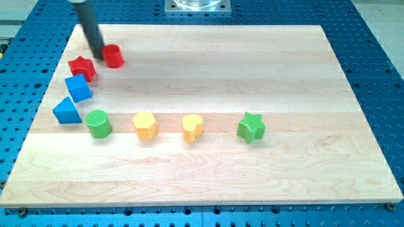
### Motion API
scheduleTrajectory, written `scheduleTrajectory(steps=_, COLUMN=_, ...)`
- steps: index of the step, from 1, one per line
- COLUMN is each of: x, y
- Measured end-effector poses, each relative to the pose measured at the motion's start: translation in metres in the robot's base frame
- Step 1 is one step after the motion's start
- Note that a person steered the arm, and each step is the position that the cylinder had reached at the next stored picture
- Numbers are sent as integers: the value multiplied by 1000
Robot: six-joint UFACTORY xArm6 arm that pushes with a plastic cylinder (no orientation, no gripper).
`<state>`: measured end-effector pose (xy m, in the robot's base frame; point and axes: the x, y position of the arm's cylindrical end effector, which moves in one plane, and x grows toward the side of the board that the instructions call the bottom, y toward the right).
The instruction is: Push the red circle towards the top middle of the board
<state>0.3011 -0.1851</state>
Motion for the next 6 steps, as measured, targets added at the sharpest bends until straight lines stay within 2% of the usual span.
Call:
scheduleTrajectory(steps=1, x=7, y=80)
scheduleTrajectory(steps=2, x=13, y=64)
scheduleTrajectory(steps=3, x=39, y=32)
scheduleTrajectory(steps=4, x=66, y=103)
scheduleTrajectory(steps=5, x=28, y=168)
scheduleTrajectory(steps=6, x=-7, y=187)
